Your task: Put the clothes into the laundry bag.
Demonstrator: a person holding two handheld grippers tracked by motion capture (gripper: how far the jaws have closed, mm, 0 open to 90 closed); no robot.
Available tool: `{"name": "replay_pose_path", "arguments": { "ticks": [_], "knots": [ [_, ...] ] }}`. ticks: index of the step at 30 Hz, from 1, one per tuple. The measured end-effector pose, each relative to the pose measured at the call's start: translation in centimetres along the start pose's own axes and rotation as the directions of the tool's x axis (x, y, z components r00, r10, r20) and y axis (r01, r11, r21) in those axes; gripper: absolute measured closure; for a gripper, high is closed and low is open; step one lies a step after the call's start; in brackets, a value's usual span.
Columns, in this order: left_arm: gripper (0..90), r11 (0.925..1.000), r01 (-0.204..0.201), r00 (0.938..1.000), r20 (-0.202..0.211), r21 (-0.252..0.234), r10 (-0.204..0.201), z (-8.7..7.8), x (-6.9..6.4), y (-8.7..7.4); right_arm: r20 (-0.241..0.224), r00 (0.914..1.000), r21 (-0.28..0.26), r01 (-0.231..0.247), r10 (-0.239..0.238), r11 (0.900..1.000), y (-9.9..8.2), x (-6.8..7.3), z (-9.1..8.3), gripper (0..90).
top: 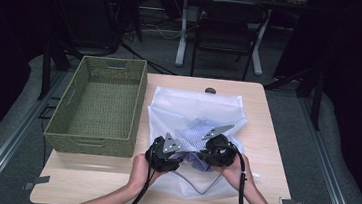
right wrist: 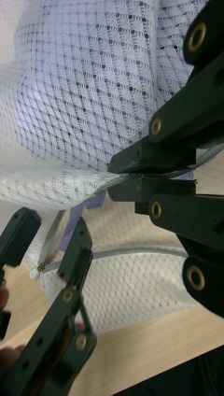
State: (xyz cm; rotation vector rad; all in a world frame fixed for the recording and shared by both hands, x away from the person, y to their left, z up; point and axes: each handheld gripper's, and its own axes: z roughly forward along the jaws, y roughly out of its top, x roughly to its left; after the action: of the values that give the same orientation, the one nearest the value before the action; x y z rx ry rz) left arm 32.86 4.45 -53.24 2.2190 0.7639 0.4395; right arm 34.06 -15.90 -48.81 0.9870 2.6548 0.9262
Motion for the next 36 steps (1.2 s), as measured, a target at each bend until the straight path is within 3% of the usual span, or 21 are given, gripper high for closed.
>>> {"name": "replay_pose_path", "arguments": {
  "ticks": [7,14,16,21,23,27,28,30,32,36],
  "knots": [
    [51.6,0.9993,-0.020,0.9997,-0.012,0.033,0.020,1.2,0.0,0.0,-0.001,1.0000,-0.011,-0.003,0.003,0.9999,0.0,0.0,-0.2,85.9],
    [48.6,0.9998,-0.021,0.9998,-0.008,-0.001,0.021,1.0,-0.3,0.7,-0.003,1.0000,-0.023,-0.003,0.003,0.9997,0.1,0.1,-0.4,85.9],
    [54.2,0.9999,-0.015,0.9999,-0.009,0.000,0.015,1.3,-0.4,0.7,-0.004,1.0000,-0.024,-0.002,0.002,0.9997,0.1,0.1,-0.4,86.0],
    [81.1,0.9998,-0.013,0.9999,0.002,-0.013,0.014,1.5,0.0,0.7,-0.011,0.9999,-0.017,0.004,-0.005,0.9998,0.1,0.2,-0.3,85.9],
    [86.8,0.9996,-0.010,0.9997,0.023,-0.025,0.011,1.2,0.3,0.7,-0.012,0.9999,-0.013,0.002,-0.002,0.9999,0.1,0.2,-0.3,85.8],
    [87.7,0.9995,-0.016,0.9971,0.073,-0.029,0.019,0.1,1.1,0.8,-0.016,0.9999,-0.012,-0.002,0.001,0.9999,0.0,0.0,-0.4,85.7],
    [87.8,0.9995,-0.019,0.9941,0.107,-0.024,0.022,-0.3,1.3,0.8,-0.016,0.9999,-0.011,-0.005,0.004,0.9999,-0.1,0.0,-0.4,85.6],
    [87.9,0.9994,-0.029,0.9904,0.134,-0.018,0.032,-1.0,1.6,0.8,-0.022,0.9998,-0.005,0.002,-0.002,1.0000,-0.1,0.0,-0.5,85.5],
    [88.0,0.9994,-0.033,0.9823,0.184,-0.014,0.035,-1.4,1.8,0.8,-0.027,0.9996,0.002,0.002,-0.002,1.0000,-0.1,0.1,-0.5,85.2],
    [88.0,0.9981,-0.061,0.9738,0.220,0.003,0.059,-1.7,1.9,0.9,-0.027,0.9995,0.014,0.015,-0.014,0.9998,-0.1,0.2,-0.5,83.9]
  ]
}}
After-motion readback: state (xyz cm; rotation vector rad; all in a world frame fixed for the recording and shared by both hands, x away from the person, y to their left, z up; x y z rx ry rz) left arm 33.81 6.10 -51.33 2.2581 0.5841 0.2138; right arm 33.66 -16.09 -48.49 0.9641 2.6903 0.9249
